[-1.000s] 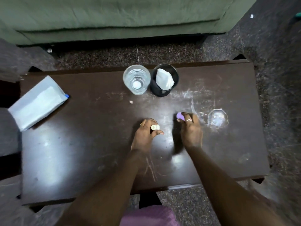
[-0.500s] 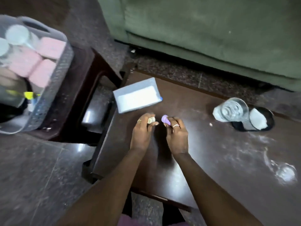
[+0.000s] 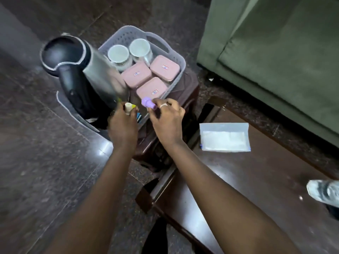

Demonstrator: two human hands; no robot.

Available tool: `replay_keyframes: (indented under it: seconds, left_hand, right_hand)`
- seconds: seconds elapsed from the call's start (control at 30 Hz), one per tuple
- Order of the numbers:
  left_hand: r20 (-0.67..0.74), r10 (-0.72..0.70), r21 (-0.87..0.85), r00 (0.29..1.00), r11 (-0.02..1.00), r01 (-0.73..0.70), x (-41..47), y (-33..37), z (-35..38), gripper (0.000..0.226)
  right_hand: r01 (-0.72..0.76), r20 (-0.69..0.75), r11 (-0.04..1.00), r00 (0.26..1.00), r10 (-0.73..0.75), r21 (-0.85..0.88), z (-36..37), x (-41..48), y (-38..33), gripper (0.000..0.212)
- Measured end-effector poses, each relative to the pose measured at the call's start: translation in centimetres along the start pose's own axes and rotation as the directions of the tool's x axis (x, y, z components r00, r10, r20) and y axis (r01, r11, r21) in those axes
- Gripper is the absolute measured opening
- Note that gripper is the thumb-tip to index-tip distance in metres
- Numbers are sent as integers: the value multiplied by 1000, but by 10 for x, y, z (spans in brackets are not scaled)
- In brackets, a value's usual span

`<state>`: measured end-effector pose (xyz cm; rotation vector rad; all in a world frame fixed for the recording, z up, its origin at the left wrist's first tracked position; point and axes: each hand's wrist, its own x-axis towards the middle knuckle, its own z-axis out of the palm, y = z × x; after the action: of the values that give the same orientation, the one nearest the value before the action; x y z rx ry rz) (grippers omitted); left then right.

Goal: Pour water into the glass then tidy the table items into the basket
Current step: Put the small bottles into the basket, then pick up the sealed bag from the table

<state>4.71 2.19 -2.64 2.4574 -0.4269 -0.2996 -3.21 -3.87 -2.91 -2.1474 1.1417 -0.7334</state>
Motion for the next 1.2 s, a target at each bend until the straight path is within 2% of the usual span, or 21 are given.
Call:
replay_keyframes:
  seconds: [0.07,0.13,0.23,0.33,0.4,0.5,0.63,0.73,0.8,0.87,0.93,1.07,1.13,1.2]
  left_hand:
    - [54,-39,162,998,986,30,8,-9,-4,26]
    - [87,-37,251,996,968,14,4,-8,-1,27]
    - [85,-97,277,992,958,70,8,-15,0,27]
    - [93,-146,279,985,953,115,14,-24,0,26]
    - [90,-110,313,990,947,77,14,-26,-1,27]
    - [35,-50,376,998,926,33,9,-24,-3,30]
    - [-56,0,354,998,935,20,-9,-10,-2,26]
    - [-88,204,279,975,945,-173,-31,6,9,22]
    - [-69,365,237,929,910,-340,-51,19,22,21]
    - [-6,431,155,902,892,-425,-69,29,39,22]
    - [111,406,62,907,908,-414,-83,35,62,25]
    - [369,220,-57,903,975,-214,-92,35,109,30]
    - [488,102,-41,867,995,-93,-93,35,129,35]
    - [562,37,11,826,999,-53,-95,34,146,42]
  right_hand:
    - [-26,121,996,992,36,-83,25,5,-14,20]
    - [-61,148,987,986,83,-148,36,6,-18,15]
    - [-100,134,979,983,125,-178,50,5,-25,14]
    - [-74,133,973,986,105,-217,58,-1,-23,15]
    - [-2,141,967,989,39,-256,60,-7,-18,18]
    - [52,133,980,991,-27,-191,53,-19,-11,27]
    - [60,38,994,998,-57,-87,35,-39,4,18]
    - [36,-17,994,999,-38,-104,19,-49,28,14]
    - [-102,-53,990,994,97,-99,3,-52,55,18]
    - [-221,-59,970,975,216,-97,-14,-54,76,25]
    - [-245,-110,956,967,229,-159,-32,-57,95,20]
    - [-358,-195,917,926,324,-176,-62,-61,134,17]
    - [-448,-182,872,891,416,-200,-74,-64,157,21]
    - [-496,-155,841,868,472,-215,-84,-65,176,26]
